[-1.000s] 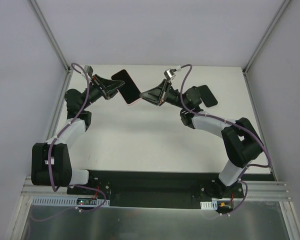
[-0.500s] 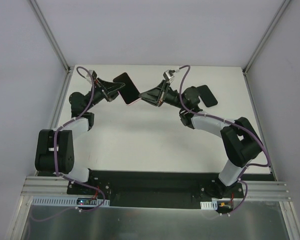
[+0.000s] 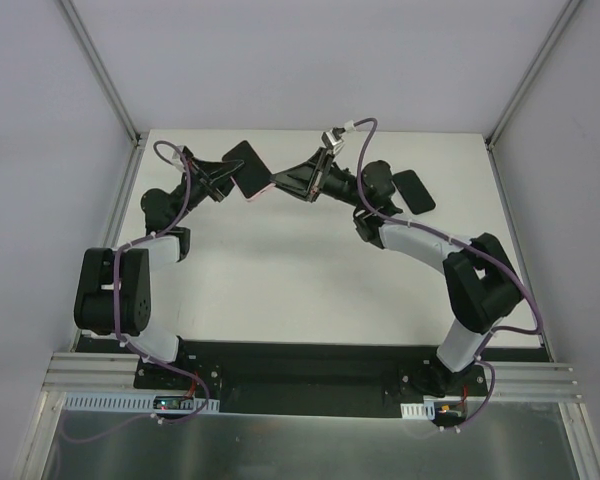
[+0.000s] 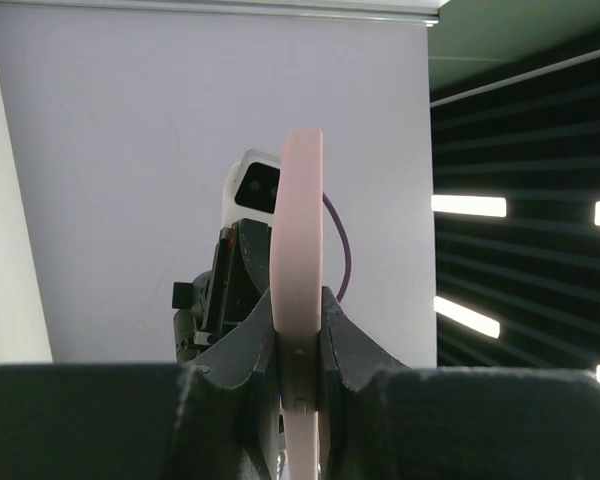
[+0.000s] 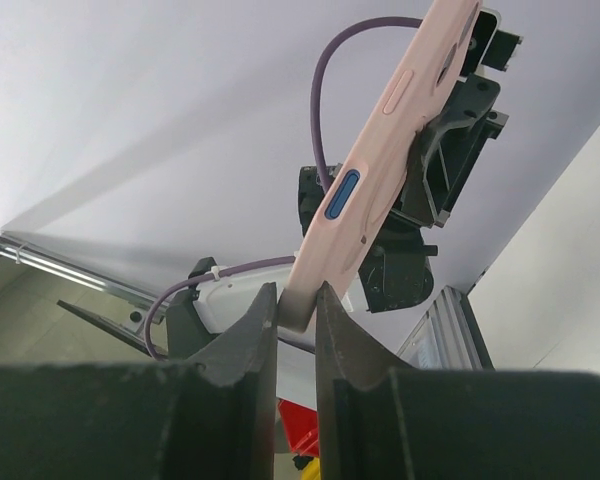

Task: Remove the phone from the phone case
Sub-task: Remove the phone case from the phone.

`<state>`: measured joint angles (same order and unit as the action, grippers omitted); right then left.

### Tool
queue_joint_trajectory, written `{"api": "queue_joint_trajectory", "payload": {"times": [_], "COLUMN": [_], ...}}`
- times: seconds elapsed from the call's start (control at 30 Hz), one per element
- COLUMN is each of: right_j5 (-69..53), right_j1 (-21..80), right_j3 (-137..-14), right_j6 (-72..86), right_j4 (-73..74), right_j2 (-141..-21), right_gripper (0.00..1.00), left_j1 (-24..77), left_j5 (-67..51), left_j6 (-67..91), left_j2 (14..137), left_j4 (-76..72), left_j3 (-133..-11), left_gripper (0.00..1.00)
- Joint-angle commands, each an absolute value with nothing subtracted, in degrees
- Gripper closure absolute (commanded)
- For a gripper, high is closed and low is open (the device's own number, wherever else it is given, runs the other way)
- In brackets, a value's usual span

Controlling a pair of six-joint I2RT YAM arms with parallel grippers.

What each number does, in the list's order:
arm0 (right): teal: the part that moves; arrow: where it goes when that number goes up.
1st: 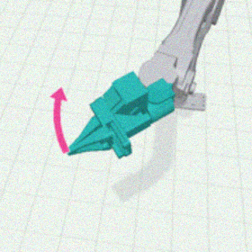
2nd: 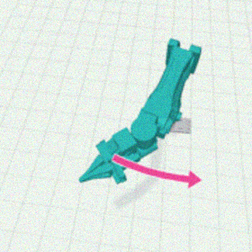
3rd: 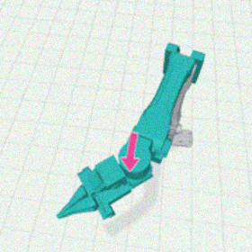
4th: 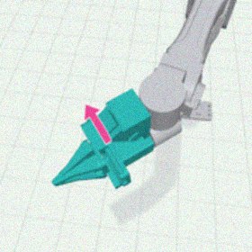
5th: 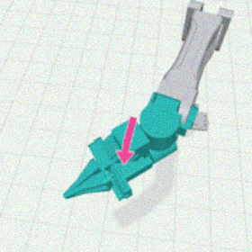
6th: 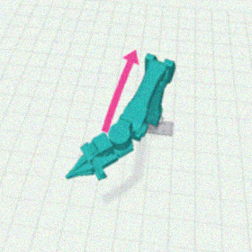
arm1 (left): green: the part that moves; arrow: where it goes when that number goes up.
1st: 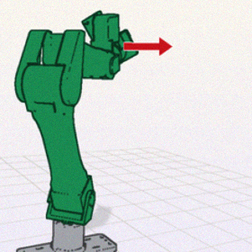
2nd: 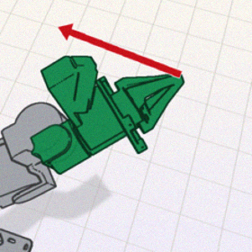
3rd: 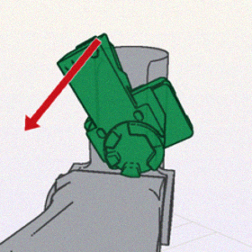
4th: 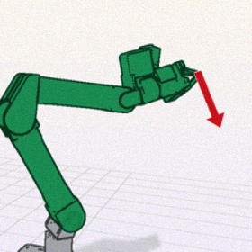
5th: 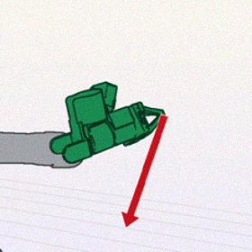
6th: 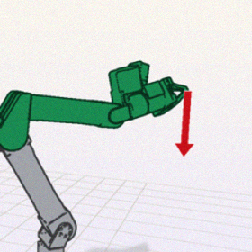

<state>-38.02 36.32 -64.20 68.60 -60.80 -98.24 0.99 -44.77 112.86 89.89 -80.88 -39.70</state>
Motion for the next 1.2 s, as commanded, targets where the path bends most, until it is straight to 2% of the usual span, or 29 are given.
{"api": "queue_joint_trajectory", "payload": {"times": [0.0,0.5,0.77,1.17], "right_j5": [-41.48,-38.67,-36.83,-35.69], "right_j1": [41.31,42.98,43.33,44.73], "right_j3": [-73.56,-80.24,-81.30,-84.37], "right_j6": [69.08,69.70,70.05,72.07], "right_j4": [-87.80,-87.89,-87.89,-87.89], "right_j2": [-95.62,-98.88,-100.28,-102.83], "right_gripper": [0.99,0.99,0.99,0.98], "left_j1": [1.05,2.19,2.72,2.64], "left_j5": [-40.35,-35.95,-33.05,-31.55], "left_j6": [109.95,112.67,116.63,118.30], "left_j2": [92.81,90.88,85.26,82.27], "left_j4": [-96.42,-96.50,-96.50,-96.50], "left_j3": [-37.27,-41.48,-44.29,-43.51], "left_gripper": [1.00,1.00,1.00,1.00]}}
